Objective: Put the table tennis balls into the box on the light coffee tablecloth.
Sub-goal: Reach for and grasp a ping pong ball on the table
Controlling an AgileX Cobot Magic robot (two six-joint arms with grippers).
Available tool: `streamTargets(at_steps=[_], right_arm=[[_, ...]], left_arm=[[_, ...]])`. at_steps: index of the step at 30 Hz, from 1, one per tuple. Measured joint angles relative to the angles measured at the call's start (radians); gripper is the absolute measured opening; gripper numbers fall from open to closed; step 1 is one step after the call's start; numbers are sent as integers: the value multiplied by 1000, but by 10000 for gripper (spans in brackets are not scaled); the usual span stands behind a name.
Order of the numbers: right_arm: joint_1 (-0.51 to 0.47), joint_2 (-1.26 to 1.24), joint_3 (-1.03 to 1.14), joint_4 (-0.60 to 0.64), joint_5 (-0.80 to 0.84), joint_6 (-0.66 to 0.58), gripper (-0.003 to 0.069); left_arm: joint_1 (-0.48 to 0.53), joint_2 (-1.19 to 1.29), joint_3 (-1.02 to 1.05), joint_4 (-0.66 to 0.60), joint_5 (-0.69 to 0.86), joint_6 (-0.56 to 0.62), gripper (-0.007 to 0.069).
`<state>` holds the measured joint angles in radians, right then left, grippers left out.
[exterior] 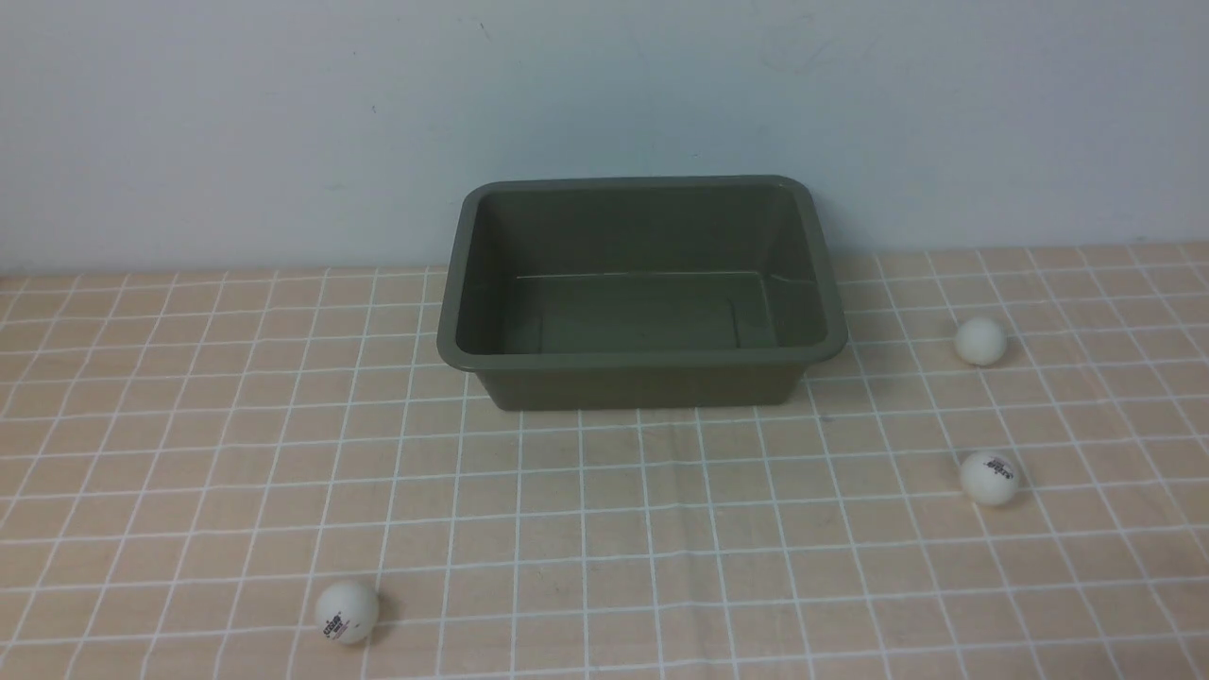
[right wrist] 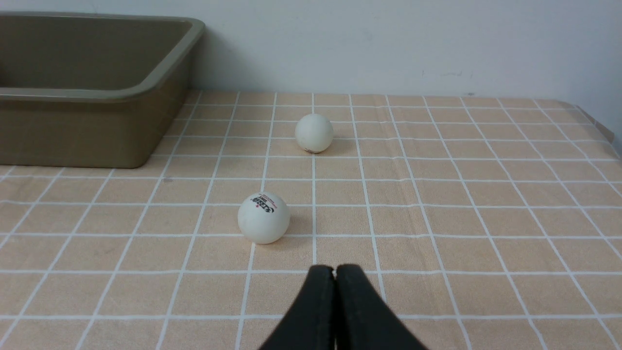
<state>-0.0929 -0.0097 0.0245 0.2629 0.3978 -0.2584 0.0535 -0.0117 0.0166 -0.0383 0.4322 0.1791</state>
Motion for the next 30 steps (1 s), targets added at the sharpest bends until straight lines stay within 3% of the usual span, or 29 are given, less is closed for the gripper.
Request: streamTargets(at_steps=[6,11,17,23,30], right_arm=[[0,0,0,1,0,0,-16],[0,0,0,69,2,2,-16],[0,0,1,225,11,2,-16],[0,0,3,404,2,2,-16],[0,0,3,545,-37,-8,-16]], left_arm=[[0,0,2,191,0,0,-69],[0,0,2,193,0,-16,-69],[0,0,2,-40,-8,-106,-69],[0,0,4,-388,-8,-162,-69],[0,0,5,-592,-3,-168,-69]])
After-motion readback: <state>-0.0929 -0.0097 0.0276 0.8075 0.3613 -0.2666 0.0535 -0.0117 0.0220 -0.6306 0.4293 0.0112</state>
